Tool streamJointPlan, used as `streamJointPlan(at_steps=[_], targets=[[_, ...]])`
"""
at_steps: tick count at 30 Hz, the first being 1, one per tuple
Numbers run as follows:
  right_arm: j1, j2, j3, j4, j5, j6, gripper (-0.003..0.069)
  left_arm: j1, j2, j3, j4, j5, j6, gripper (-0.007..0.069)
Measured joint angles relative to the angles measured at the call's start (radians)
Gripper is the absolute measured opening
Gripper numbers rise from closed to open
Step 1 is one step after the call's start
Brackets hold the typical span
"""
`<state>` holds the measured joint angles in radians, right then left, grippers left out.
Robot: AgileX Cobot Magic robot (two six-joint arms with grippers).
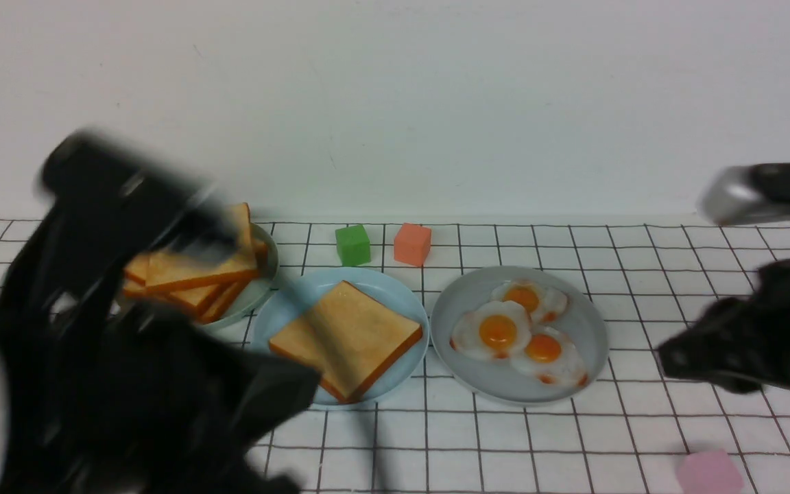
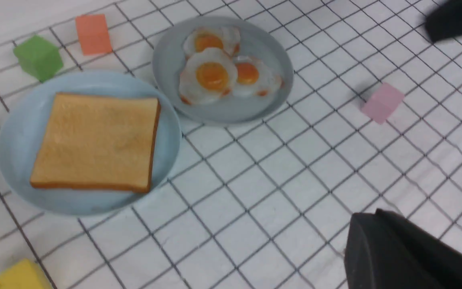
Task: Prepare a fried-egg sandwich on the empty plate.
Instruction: Use the right arm to grab a fried egg
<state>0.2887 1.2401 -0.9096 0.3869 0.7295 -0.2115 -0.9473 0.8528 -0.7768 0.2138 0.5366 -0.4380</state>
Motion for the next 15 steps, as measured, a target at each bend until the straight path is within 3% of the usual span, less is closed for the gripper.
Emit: streamJointPlan(at_steps=[3, 10, 15], targets=[[0.0, 0.108, -0.039, 0.0, -0.024, 0.0, 0.0163, 0.0, -0.059, 0.075, 0.0, -0.053, 0.0, -0.0013], [0.0, 0.469, -0.292, -0.001, -0.06, 0.0, 0.0309, 0.0, -0.145, 0.165, 0.001, -0.253, -0.048, -0.0013], [-0.009, 0.67, -0.476, -0.001, -0.059, 0.0, 0.035, 0.0, -0.144, 0.165, 0.001, -0.341, -0.063, -0.0013]])
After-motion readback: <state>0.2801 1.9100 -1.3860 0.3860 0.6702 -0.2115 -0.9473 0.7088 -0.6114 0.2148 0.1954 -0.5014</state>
